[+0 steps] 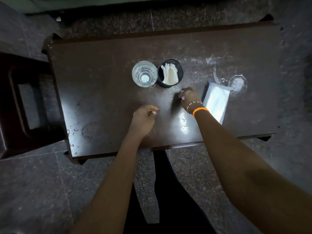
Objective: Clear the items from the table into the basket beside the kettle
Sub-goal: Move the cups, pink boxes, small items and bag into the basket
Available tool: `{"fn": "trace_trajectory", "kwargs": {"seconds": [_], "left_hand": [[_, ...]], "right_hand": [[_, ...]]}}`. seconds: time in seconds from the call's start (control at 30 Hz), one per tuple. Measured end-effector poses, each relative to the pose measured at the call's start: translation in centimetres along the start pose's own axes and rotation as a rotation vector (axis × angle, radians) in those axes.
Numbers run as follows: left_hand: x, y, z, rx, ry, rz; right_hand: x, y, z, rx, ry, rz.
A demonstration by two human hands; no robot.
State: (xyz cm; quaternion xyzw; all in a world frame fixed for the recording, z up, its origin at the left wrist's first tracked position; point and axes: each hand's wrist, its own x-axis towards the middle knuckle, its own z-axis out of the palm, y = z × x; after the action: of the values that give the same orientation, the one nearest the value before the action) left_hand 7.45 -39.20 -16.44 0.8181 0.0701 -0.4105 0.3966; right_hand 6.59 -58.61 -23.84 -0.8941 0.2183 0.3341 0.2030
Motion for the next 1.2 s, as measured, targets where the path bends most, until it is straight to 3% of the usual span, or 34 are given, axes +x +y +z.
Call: {"fn": "trace_trajectory", "kwargs": {"seconds": [0.13,0.33,0.5,0.77,0.93,1.2], "left_hand": [[-0.8,-2.1,-3.0,-0.102,0.077,-0.032],[-2.9,-6.6,-9.4,-0.379,0.303,-0.06],[-6.0,-11.5,-17.8,-0.605,0.555,-0.079],[-9.8,-19.0,-31.7,-0.847,0.839,-0.11],[-9.2,-21.7,-37.9,-0.897,0.883,-0.101],[-7.3,-23.1,-41.3,-0.897,0.775,-0.16]], "right_hand": [[-4.2,-3.7,2.1,0.272,-0.035,0.007],[-8.9,-14.2,5.2,0.396,-0.172,-0.201],[-10.0,-26.4,5.9,0.442,-0.172,-0.363],[-9.7,-46.2,6.7,0.675,-0.226,-0.445],[-9.4,-55.5,7.9,0.743,-0.172,-0.488],[-8.0,-66.0,9.1,0.805,-0.268,-0.426]]}}
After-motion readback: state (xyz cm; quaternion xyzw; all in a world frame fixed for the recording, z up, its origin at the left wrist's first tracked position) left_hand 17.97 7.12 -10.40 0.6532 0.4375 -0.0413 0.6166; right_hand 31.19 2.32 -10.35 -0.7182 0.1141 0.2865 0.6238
